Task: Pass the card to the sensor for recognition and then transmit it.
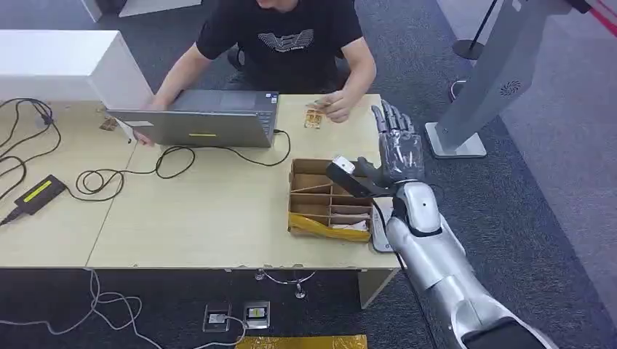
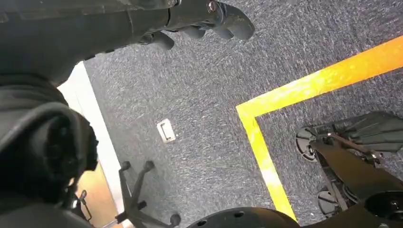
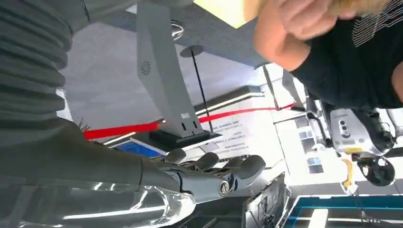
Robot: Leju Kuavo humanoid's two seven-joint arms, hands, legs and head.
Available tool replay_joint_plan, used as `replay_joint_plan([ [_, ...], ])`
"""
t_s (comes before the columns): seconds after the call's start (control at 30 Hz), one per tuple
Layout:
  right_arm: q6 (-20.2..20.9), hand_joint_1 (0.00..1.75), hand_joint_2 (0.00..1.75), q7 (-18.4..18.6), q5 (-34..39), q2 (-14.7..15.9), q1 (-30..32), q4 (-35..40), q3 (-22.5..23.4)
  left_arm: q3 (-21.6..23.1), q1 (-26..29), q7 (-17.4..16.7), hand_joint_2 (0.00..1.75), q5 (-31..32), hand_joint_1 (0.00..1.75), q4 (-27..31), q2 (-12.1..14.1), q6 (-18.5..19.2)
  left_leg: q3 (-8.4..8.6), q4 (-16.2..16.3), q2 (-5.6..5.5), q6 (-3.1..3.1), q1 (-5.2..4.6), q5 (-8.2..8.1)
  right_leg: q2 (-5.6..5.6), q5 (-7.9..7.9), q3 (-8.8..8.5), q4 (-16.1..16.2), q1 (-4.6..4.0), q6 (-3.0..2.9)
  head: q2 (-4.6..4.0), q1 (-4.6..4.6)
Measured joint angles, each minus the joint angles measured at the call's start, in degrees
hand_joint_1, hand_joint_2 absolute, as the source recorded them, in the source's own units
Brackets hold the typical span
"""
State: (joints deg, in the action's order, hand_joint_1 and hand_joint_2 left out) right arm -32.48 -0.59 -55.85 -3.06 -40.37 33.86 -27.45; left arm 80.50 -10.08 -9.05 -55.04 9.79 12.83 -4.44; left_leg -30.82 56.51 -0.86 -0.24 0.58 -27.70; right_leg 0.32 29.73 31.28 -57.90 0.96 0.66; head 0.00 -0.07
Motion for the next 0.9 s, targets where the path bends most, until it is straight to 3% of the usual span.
replay_joint_plan([
  [0.17, 4.29, 0.00, 1.75, 1.40, -1.95, 1.47, -1.10, -0.04, 1.18, 0.13, 0.01, 0.00, 0.00, -0.74, 0.00, 0.00, -0.09, -0.02, 0.02, 0.02, 0.00, 0.00, -0.01, 0.00, 0.00, -0.01, 0.03, 0.01, 0.01, 0.01, 0.00, 0.00],
  [0.23, 7.52, 0.00, 1.75, 1.68, -3.23, 3.63, -2.13, -0.09, 1.99, 0.13, 0.05, -0.02, 0.00, -1.36, 0.00, 0.00, -0.09, -0.02, 0.01, 0.08, 0.00, 0.00, -0.02, 0.00, 0.00, -0.02, 0.04, 0.01, 0.02, 0.03, 0.00, -0.02],
  [0.27, 9.17, 0.00, 0.00, 1.40, -3.08, 5.14, -2.76, -0.18, 2.65, 0.13, 0.05, -0.02, 0.00, -1.71, 0.00, 0.00, -0.09, -0.04, 0.00, 0.11, -0.03, 0.00, -0.03, 0.00, -0.05, -0.03, 0.03, 0.01, 0.04, 0.03, 0.00, -0.02],
  [0.43, 20.51, 0.00, 0.00, -1.34, 7.09, 13.23, -7.43, -2.97, 8.70, 0.13, 0.43, -0.61, 0.00, -3.08, 0.00, -0.22, 0.13, -0.20, -0.15, 0.30, -0.14, 0.03, -0.05, -0.01, -0.21, -0.07, 0.05, 0.02, 0.06, 0.11, 0.00, 0.02],
  [0.57, 27.70, 0.00, 0.00, 0.15, 19.18, 19.55, -9.58, -5.58, 14.65, 0.13, 0.42, -0.81, 0.00, -3.52, 0.00, -0.28, 0.53, -0.20, -0.26, 0.42, -0.07, 0.08, -0.07, -0.05, -0.19, -0.12, 0.13, 0.06, 0.10, 0.19, 0.00, 0.00],
  [0.7, 29.16, 0.00, 0.00, 2.95, 29.41, 27.20, -9.85, -8.66, 22.39, 0.13, 0.66, -0.81, 0.00, -4.11, 0.00, -0.28, 0.74, 0.00, -0.40, 0.47, -0.26, 0.11, -0.07, -0.07, -0.32, -0.11, 0.17, 0.07, 0.09, 0.19, 0.00, 0.07],
  [0.9, 27.84, 0.00, 0.00, 4.94, 35.26, 35.15, -4.84, -12.24, 31.78, 0.13, 0.58, 0.00, 0.00, -5.33, 0.00, -0.28, 0.87, -0.33, -0.36, 0.46, -0.07, 0.28, -0.05, -0.19, -0.22, -0.10, 0.19, 0.08, 0.06, 0.20, 0.00, -0.04],
])
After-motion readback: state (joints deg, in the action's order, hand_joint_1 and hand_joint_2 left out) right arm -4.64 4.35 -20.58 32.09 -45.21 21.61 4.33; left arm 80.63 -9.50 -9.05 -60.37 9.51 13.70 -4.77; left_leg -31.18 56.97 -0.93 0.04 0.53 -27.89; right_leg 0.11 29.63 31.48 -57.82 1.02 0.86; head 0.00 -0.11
